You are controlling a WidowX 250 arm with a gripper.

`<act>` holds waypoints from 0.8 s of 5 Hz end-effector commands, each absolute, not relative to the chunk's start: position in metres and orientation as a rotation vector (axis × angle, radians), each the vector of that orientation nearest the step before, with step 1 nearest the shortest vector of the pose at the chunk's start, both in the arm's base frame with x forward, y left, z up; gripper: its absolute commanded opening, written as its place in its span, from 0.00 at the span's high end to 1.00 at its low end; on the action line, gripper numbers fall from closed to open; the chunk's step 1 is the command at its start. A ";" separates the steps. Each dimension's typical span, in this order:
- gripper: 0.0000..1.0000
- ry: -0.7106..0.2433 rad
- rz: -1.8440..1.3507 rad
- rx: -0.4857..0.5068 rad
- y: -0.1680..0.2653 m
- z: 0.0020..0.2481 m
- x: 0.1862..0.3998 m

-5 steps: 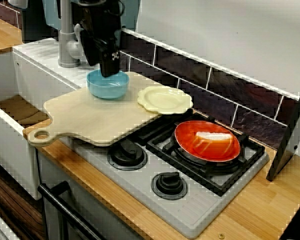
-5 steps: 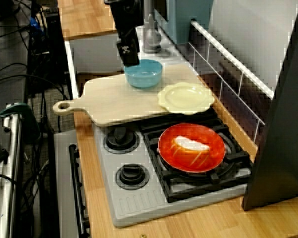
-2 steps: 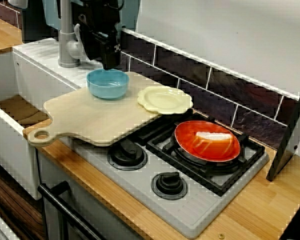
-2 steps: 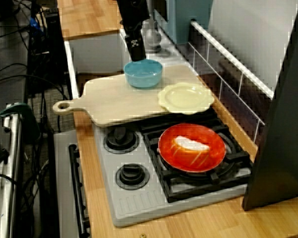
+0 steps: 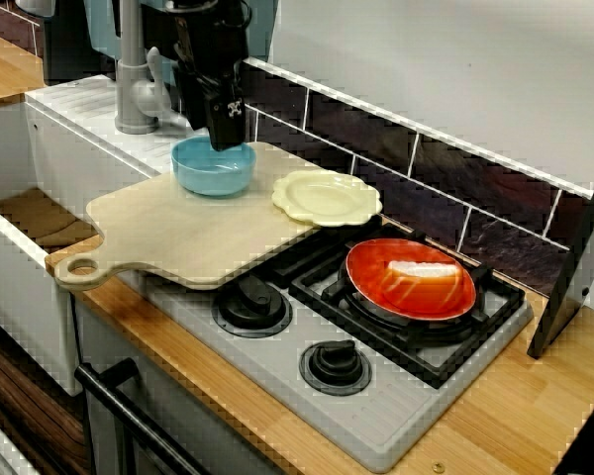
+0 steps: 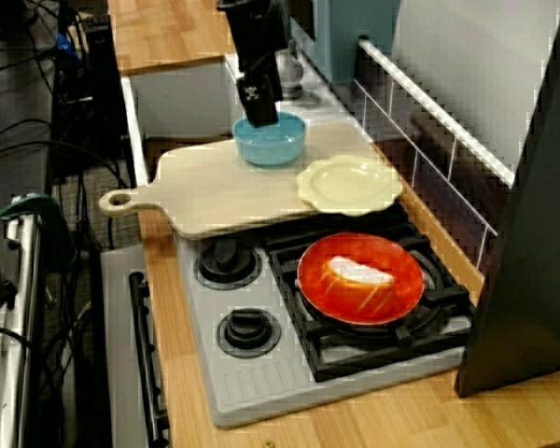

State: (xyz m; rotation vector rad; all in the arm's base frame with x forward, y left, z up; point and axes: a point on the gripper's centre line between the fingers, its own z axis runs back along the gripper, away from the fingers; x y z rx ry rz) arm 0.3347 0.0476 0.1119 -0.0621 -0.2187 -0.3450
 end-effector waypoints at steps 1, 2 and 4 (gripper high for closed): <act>0.00 -0.212 -0.601 -0.044 0.041 0.114 0.328; 0.00 -0.191 -0.711 -0.072 0.038 0.106 0.325; 0.00 -0.154 -0.752 -0.064 0.031 0.089 0.318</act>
